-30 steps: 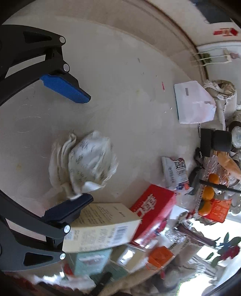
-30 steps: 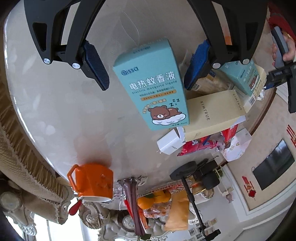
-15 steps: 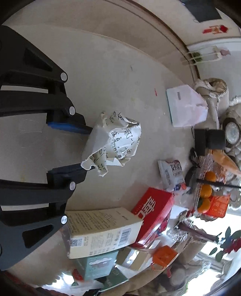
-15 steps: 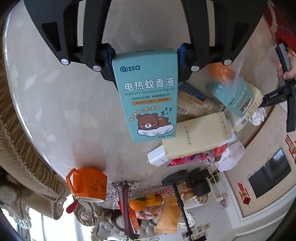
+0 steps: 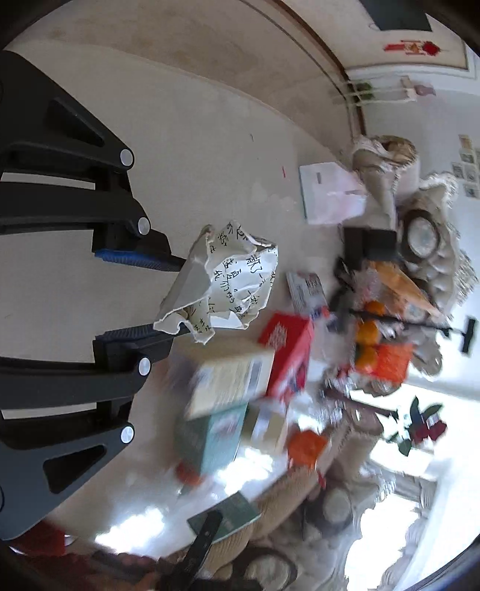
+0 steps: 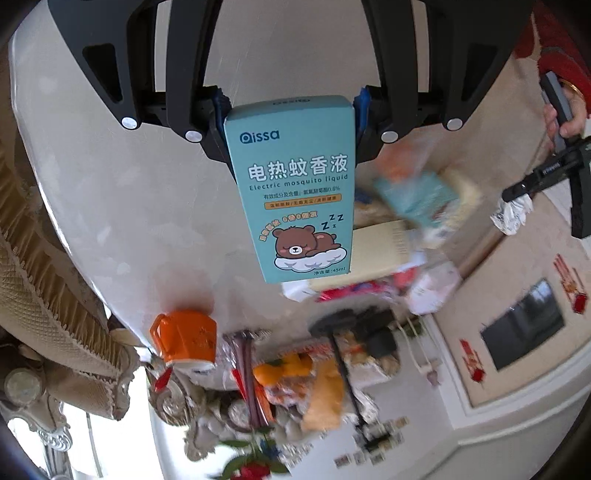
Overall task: Collect trash
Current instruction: 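Grasp the crumpled paper with left tool while right tool grasps teal mosquito-liquid box, then carry both items over the wastebasket and open both tools to drop them, then move both tools back over the table toward the cream boxes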
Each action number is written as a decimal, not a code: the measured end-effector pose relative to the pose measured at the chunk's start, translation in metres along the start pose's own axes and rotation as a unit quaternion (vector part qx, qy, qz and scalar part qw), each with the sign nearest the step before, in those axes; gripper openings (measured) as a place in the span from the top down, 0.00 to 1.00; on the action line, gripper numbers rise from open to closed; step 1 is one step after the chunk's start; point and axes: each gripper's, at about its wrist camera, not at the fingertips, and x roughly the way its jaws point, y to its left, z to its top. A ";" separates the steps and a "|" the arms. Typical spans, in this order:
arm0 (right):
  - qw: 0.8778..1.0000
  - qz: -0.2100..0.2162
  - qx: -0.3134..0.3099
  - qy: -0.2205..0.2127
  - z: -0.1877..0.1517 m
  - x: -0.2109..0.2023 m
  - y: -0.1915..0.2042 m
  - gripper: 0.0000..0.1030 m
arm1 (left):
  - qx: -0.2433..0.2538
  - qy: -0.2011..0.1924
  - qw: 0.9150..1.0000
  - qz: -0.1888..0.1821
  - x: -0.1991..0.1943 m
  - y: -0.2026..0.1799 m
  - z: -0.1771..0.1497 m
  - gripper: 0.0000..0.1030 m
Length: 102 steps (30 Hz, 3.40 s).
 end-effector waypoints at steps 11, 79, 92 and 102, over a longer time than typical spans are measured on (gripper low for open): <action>0.997 0.074 0.001 -0.009 -0.154 -0.152 0.054 0.54 | 0.060 0.021 0.995 -0.076 -0.144 -0.069 -0.165 0.73; 0.992 -0.039 -0.114 -0.027 -0.042 -0.012 0.076 0.27 | 0.065 0.008 0.995 0.074 0.016 -0.083 -0.017 0.18; 0.993 -0.023 -0.111 0.023 -0.013 0.039 0.075 0.27 | 0.055 0.034 0.996 0.062 0.068 -0.059 0.016 0.18; 0.989 -0.051 -0.126 0.063 0.003 0.066 0.081 0.27 | 0.080 0.065 0.992 0.067 0.096 -0.055 0.031 0.18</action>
